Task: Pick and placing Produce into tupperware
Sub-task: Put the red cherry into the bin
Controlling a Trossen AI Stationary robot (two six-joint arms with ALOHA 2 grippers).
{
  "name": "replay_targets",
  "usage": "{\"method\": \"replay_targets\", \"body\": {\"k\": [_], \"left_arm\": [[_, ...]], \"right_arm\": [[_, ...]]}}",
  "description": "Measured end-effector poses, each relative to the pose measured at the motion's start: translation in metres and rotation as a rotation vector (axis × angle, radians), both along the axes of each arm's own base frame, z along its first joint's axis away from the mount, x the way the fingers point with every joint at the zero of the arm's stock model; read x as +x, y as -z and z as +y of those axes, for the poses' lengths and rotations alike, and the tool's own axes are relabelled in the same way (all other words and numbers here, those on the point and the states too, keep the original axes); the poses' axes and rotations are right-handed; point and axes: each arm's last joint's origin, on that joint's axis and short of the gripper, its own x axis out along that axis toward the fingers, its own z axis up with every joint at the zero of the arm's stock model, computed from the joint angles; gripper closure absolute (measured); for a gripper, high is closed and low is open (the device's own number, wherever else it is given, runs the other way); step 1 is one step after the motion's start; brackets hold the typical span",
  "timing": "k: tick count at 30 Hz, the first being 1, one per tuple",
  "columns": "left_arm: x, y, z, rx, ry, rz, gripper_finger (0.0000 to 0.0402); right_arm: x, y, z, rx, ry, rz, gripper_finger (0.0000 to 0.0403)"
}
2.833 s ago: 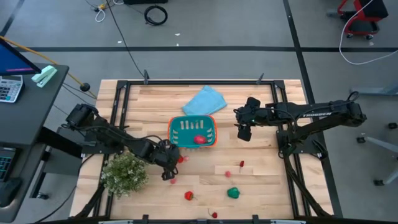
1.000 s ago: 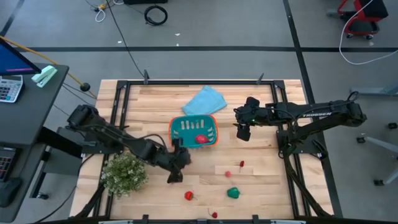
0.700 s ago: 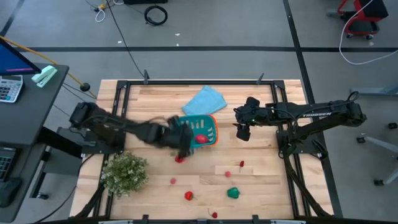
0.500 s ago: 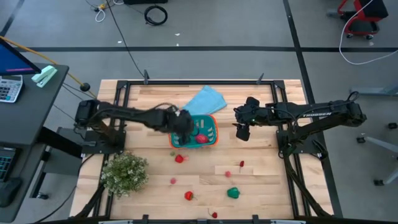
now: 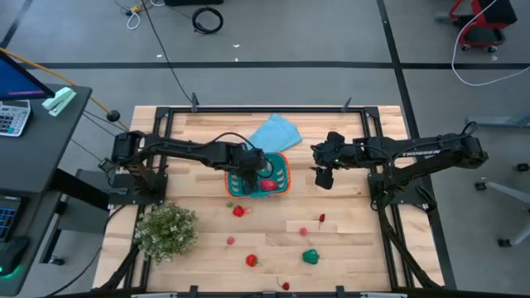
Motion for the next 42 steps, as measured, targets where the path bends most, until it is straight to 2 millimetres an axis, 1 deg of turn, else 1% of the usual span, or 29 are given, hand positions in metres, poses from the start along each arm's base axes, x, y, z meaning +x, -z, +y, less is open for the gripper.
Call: {"method": "replay_targets", "body": {"k": [2,5,7,9,11,15,18,22,27,30,36,39,42], "left_arm": [[0.001,-0.003,-0.003,0.002,0.008,-0.025,0.0205],[0.0,-0.007,-0.007,0.002,0.02,-0.034,0.0204],[0.003,-0.014,-0.009,0.003,0.026,-0.054,0.0209],[0.006,-0.024,-0.011,0.006,0.039,-0.072,0.0216],[0.011,-0.035,-0.014,0.019,0.071,-0.11,0.0222],[0.018,-0.057,-0.019,0.049,0.128,-0.169,0.0229],[0.022,-0.073,-0.019,0.067,0.154,-0.21,0.0227],[0.024,-0.083,-0.019,0.09,0.182,-0.233,0.0227],[0.024,-0.085,-0.018,0.091,0.18,-0.238,0.0233],[0.024,-0.084,-0.018,0.091,0.18,-0.231,0.0234],[0.022,-0.083,-0.018,0.089,0.181,-0.207,0.0237],[0.021,-0.082,-0.018,0.088,0.181,-0.196,0.0239],[0.02,-0.082,-0.018,0.086,0.18,-0.189,0.0239]], "right_arm": [[-0.002,0.009,0.006,0.104,-0.056,0.02,0.0134],[-0.009,0.028,0.021,0.27,-0.162,0.083,0.014],[-0.014,0.039,0.033,0.358,-0.231,0.131,0.0146],[-0.02,0.049,0.045,0.4,-0.284,0.178,0.0153],[-0.025,0.058,0.057,0.38,-0.346,0.203,0.016],[-0.035,0.078,0.081,0.248,-0.523,0.178,0.0171],[-0.043,0.091,0.093,0.176,-0.607,0.172,0.0173],[-0.046,0.1,0.099,0.084,-0.602,0.105,0.017],[-0.04,0.107,0.102,0.074,-0.567,0.028,0.0163],[-0.035,0.117,0.104,0.071,-0.561,0.049,0.0162],[-0.026,0.143,0.109,0.085,-0.525,0.139,0.0162],[-0.023,0.148,0.111,0.092,-0.507,0.132,0.0164],[-0.023,0.148,0.11,0.091,-0.463,0.122,0.0171]]}}
